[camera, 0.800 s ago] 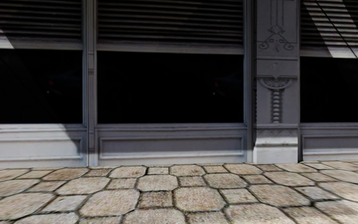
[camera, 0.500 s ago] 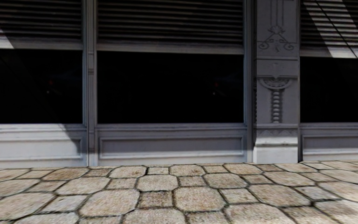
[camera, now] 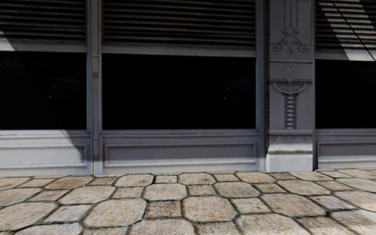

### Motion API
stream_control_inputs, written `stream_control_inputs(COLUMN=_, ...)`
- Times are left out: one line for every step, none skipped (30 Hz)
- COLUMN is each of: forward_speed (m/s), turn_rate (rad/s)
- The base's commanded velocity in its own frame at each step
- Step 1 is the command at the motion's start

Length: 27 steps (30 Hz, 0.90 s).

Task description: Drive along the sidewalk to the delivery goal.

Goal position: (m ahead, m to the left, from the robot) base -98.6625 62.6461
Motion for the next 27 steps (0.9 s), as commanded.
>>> stream_control_inputs(forward_speed=0.00, turn_rate=0.00)
stream_control_inputs(forward_speed=0.00, turn_rate=0.00)
stream_control_inputs(forward_speed=0.00, turn_rate=0.00)
stream_control_inputs(forward_speed=0.00, turn_rate=0.00)
stream_control_inputs(forward_speed=0.00, turn_rate=0.00)
stream_control_inputs(forward_speed=0.00, turn_rate=0.00)
stream_control_inputs(forward_speed=0.00, turn_rate=0.13)
stream_control_inputs(forward_speed=0.00, turn_rate=0.41)
stream_control_inputs(forward_speed=0.00, turn_rate=0.69)
stream_control_inputs(forward_speed=0.00, turn_rate=0.69)
stream_control_inputs(forward_speed=0.00, turn_rate=0.94)
stream_control_inputs(forward_speed=0.00, turn_rate=1.20)
stream_control_inputs(forward_speed=0.00, turn_rate=1.20)
stream_control_inputs(forward_speed=0.00, turn_rate=1.20)
stream_control_inputs(forward_speed=0.00, turn_rate=1.20)
stream_control_inputs(forward_speed=0.00, turn_rate=1.20)
stream_control_inputs(forward_speed=0.00, turn_rate=1.20)
stream_control_inputs(forward_speed=0.00, turn_rate=1.20)
stream_control_inputs(forward_speed=0.00, turn_rate=1.20)
stream_control_inputs(forward_speed=0.00, turn_rate=1.20)
stream_control_inputs(forward_speed=0.00, turn_rate=1.20)
stream_control_inputs(forward_speed=0.00, turn_rate=1.20)
stream_control_inputs(forward_speed=0.00, turn_rate=1.20)
stream_control_inputs(forward_speed=0.00, turn_rate=1.20)
stream_control_inputs(forward_speed=0.00, turn_rate=1.20)
stream_control_inputs(forward_speed=0.00, turn_rate=1.20)
stream_control_inputs(forward_speed=0.00, turn_rate=1.20)
